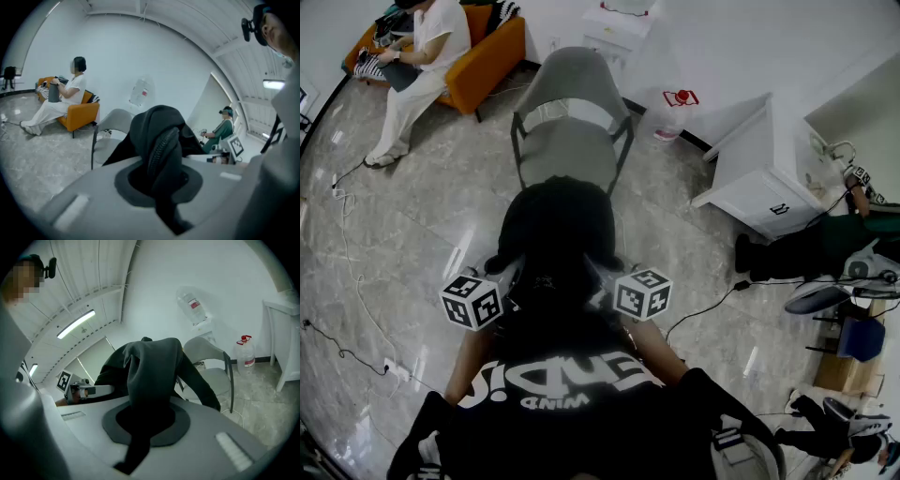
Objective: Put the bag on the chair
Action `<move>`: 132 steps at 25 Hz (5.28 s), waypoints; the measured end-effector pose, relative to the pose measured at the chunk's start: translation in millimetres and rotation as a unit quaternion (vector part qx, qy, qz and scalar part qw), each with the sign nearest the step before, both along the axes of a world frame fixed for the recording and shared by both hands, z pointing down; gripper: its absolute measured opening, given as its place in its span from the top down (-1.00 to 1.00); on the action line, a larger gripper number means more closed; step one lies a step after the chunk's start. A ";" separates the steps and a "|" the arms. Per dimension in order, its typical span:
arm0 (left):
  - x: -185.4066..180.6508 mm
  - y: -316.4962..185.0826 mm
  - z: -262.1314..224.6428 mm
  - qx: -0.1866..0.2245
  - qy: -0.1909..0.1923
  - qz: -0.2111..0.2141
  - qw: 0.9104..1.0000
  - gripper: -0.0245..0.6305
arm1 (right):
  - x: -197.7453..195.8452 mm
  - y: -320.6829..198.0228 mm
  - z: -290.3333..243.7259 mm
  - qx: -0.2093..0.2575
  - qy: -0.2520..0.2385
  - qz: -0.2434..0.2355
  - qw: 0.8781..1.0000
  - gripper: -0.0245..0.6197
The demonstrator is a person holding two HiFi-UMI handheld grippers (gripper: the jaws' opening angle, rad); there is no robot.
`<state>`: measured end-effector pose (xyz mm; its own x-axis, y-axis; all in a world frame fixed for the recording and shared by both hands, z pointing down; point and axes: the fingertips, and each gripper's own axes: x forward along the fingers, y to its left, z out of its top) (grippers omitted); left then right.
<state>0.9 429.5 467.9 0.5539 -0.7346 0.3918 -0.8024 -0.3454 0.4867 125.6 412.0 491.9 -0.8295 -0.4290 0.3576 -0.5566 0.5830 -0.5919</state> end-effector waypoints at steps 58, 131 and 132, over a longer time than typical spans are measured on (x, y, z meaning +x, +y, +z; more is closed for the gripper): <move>-83.7 -235.7 -2.5 -0.009 -0.008 0.010 1.000 0.85 | -82.7 -247.8 -9.0 -0.023 -0.044 0.033 0.998 0.89; -112.5 -657.9 88.2 -0.098 0.004 0.014 0.995 0.85 | -115.2 -676.1 77.0 -0.097 -0.043 0.057 0.993 0.89; -111.9 -661.6 93.1 -0.102 0.004 0.013 0.995 0.85 | -114.1 -679.4 81.9 -0.100 -0.043 0.059 0.992 0.89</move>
